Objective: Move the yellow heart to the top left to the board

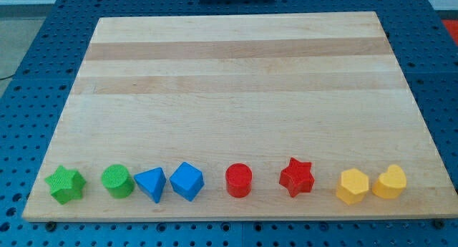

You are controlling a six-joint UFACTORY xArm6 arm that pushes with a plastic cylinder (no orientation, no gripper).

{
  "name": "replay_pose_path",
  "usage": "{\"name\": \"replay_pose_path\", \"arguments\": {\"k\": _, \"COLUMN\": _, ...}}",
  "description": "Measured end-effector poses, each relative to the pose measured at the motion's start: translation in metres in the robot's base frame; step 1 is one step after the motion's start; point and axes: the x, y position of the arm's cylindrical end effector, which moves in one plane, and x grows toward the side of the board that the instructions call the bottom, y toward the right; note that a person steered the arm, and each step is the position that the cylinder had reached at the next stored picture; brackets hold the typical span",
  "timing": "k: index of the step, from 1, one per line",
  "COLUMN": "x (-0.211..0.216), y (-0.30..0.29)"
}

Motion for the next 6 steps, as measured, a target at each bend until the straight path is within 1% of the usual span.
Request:
{"name": "replay_pose_path", "arguments": {"k": 1, "x": 0.009, "y": -0.028}}
{"name": "replay_pose_path", "arguments": {"k": 2, "x": 0.012, "y": -0.078}}
{"name": "replay_pose_path", "arguments": {"k": 4, "x": 0.001, "y": -0.098}}
{"name": "replay_pose_path", "arguments": {"k": 5, "x": 0.001, "y": -0.127}}
{"name": "replay_pose_path", "arguments": {"k": 6, "x": -0.001, "y": -0.137}}
